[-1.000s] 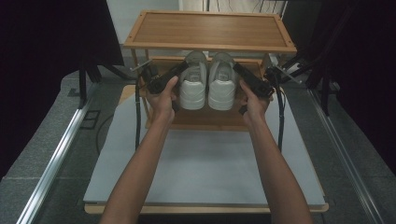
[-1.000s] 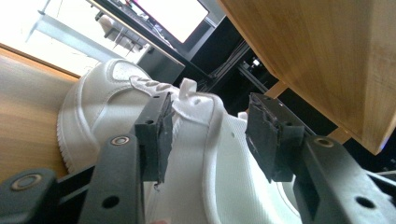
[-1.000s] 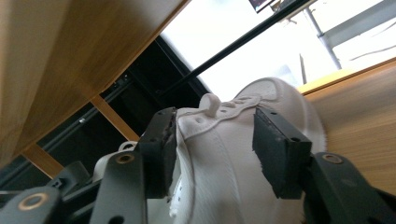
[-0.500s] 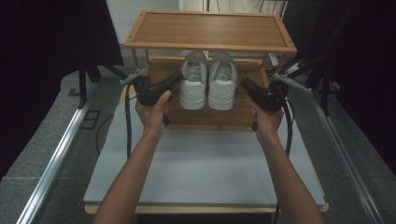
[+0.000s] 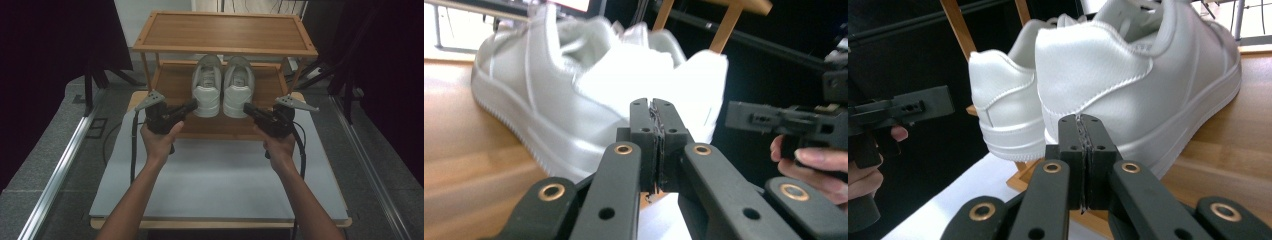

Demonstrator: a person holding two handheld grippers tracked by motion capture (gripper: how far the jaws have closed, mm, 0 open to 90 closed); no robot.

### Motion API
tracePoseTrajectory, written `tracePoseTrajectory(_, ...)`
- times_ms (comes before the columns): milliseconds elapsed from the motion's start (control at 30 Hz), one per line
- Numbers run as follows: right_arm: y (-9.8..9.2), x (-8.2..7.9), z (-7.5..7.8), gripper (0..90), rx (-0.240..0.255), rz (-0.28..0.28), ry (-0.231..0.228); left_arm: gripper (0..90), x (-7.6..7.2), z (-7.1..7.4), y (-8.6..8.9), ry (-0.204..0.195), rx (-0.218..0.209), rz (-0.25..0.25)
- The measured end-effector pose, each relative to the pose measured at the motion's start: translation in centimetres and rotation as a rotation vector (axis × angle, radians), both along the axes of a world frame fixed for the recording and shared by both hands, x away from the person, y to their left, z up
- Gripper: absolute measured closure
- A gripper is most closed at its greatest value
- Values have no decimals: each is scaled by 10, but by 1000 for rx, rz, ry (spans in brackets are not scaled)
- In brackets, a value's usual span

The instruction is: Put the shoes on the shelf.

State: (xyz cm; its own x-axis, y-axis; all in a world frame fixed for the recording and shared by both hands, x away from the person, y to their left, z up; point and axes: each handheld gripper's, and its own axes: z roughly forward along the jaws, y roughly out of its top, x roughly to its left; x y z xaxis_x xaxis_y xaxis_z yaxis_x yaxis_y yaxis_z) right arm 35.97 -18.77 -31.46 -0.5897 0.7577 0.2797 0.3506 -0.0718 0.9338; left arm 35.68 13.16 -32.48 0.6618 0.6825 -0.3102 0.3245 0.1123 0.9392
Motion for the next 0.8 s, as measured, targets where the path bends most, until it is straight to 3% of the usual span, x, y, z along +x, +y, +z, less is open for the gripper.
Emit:
tracePoseTrajectory(100,2,4,-5,886,-9,-6,8,890,4,-7,-3,24,23,-9)
tracePoseTrajectory(200,2,8,-7,885,29,15,18,882,10,-13,-8,31,40,1)
tracePoseTrajectory(300,3,8,-7,878,25,13,11,898,15,-15,-10,33,8,-27)
tracePoseTrajectory(500,4,10,-8,880,32,-1,10,899,19,-14,-15,37,16,-27)
tracePoseTrajectory(600,4,12,-8,883,37,-7,17,900,21,-14,-14,48,-4,-34)
tracePoseTrajectory(800,5,14,-8,873,61,-9,23,900,23,-12,-14,31,25,-29)
